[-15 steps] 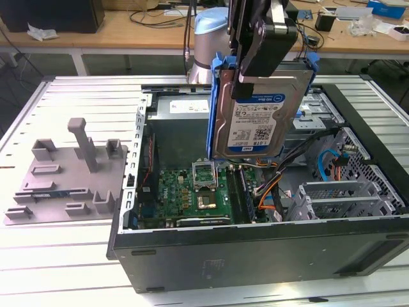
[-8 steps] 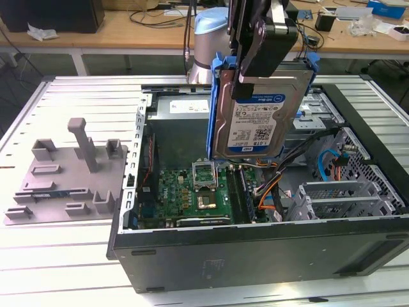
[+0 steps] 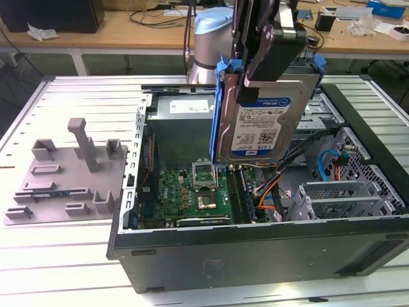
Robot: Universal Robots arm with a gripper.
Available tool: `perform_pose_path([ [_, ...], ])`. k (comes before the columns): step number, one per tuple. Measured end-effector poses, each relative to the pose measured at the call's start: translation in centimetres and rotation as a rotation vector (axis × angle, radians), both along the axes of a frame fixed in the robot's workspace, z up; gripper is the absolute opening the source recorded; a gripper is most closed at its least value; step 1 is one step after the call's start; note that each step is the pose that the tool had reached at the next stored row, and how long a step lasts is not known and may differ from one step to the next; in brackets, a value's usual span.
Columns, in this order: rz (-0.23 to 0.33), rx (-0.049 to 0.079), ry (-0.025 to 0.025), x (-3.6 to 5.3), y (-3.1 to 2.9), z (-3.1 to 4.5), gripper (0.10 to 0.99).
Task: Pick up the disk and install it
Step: 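Insert the disk into the insertion slot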
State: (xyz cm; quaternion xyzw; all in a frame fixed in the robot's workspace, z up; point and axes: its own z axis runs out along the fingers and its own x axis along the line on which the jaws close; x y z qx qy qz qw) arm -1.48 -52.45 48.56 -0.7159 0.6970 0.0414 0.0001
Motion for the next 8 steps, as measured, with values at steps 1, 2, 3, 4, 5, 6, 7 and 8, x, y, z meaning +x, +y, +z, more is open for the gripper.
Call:
perform_pose_path([
  [1, 0.000, 0.000, 0.0000, 0.25, -0.23, 0.00, 0.369],
  [2, 0.000, 0.000, 0.0000, 0.53, -0.41, 0.00, 0.369],
  [3, 0.000, 0.000, 0.0000, 0.82, -0.58, 0.01, 0.369],
  [4, 0.000, 0.000, 0.0000, 1.07, -0.71, 0.00, 0.369],
  [5, 0.000, 0.000, 0.0000, 1.53, -0.91, 0.01, 0.369],
  [6, 0.000, 0.000, 0.0000, 1.93, -1.07, 0.00, 0.369],
  [7, 0.000, 0.000, 0.0000, 2.21, -1.20, 0.00, 0.369],
  [8, 0.000, 0.000, 0.0000, 2.54, -1.33, 0.00, 0.369],
])
